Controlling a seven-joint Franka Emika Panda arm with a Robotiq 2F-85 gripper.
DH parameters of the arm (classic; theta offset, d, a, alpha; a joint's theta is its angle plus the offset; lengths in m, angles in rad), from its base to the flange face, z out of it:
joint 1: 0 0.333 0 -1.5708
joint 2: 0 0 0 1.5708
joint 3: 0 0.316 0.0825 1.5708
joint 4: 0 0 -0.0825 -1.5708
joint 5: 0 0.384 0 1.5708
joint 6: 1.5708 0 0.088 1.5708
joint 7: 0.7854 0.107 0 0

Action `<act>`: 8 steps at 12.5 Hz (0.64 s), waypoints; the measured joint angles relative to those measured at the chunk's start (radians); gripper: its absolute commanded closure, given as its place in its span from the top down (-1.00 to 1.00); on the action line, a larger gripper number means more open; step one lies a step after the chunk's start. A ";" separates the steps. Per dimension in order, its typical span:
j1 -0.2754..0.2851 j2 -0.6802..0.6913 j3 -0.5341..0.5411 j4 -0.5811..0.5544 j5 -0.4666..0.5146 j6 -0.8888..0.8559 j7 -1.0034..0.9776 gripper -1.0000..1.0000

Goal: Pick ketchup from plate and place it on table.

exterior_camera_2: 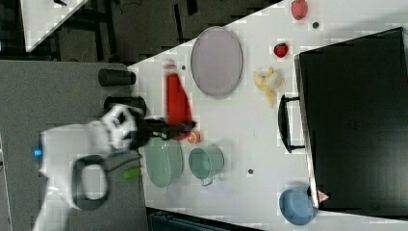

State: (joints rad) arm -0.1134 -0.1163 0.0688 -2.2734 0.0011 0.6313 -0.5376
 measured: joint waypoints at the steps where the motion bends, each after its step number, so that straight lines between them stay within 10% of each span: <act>1: -0.004 0.015 -0.009 -0.068 0.003 0.040 0.009 0.30; 8: -0.004 0.299 -0.007 -0.182 -0.010 0.334 0.074 0.30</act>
State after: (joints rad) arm -0.1173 0.1832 0.0620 -2.4551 -0.0091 0.9653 -0.4639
